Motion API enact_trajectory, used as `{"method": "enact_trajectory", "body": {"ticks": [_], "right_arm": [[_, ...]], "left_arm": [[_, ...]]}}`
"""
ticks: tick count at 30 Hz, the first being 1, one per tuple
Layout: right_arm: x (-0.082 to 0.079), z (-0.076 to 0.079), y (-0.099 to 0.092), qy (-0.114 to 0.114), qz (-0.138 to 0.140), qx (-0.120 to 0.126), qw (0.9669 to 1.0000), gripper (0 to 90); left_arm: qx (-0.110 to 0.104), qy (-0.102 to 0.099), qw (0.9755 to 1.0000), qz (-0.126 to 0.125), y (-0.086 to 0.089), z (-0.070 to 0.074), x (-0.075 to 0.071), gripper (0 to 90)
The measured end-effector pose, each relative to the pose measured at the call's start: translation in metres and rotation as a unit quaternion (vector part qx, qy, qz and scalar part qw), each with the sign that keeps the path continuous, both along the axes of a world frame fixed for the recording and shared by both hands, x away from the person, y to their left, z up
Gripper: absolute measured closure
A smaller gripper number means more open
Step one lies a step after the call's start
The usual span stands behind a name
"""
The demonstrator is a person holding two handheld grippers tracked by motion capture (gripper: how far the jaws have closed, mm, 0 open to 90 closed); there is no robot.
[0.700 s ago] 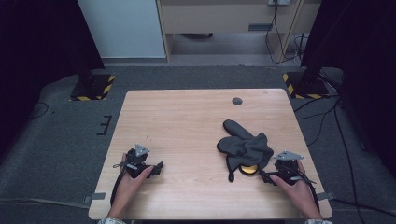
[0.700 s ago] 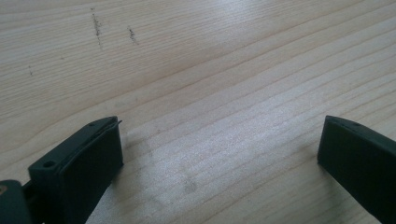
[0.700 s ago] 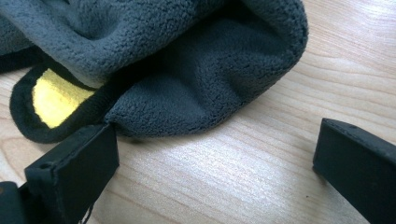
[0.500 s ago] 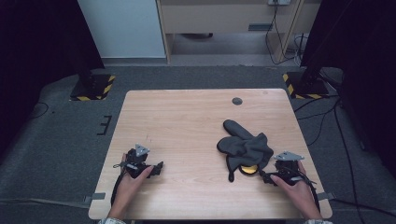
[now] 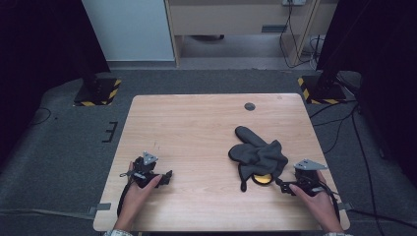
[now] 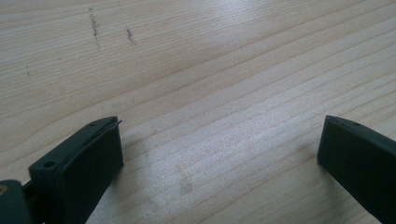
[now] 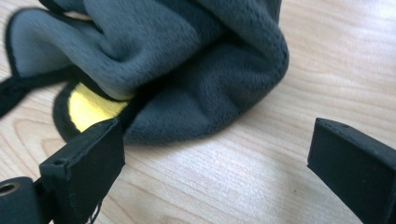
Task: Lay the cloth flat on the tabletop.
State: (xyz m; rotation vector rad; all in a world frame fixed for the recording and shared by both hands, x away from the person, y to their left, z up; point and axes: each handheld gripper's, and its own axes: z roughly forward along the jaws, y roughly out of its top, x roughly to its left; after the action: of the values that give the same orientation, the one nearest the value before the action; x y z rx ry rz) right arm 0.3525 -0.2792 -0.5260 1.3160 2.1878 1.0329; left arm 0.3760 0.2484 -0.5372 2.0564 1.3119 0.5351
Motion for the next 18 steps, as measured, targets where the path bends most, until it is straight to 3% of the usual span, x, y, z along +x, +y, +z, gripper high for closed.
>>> {"method": "enact_trajectory", "body": {"ticks": [5, 11, 18], "right_arm": [[0.002, 0.005, 0.004, -0.006, 0.006, 0.011, 0.9999, 4.7], [0.008, 0.023, 0.011, -0.019, 0.009, 0.016, 0.9996, 8.5], [0.019, 0.036, 0.021, -0.019, 0.027, 0.017, 0.9993, 7.8]], "left_arm": [[0.0, 0.0, 1.0, 0.0, 0.0, 0.0, 0.0, 0.0], [0.0, 0.0, 1.0, 0.001, 0.0, 0.0, 0.0, 0.0], [0.0, 0.0, 1.0, 0.002, 0.0, 0.0, 0.0, 0.0]]}}
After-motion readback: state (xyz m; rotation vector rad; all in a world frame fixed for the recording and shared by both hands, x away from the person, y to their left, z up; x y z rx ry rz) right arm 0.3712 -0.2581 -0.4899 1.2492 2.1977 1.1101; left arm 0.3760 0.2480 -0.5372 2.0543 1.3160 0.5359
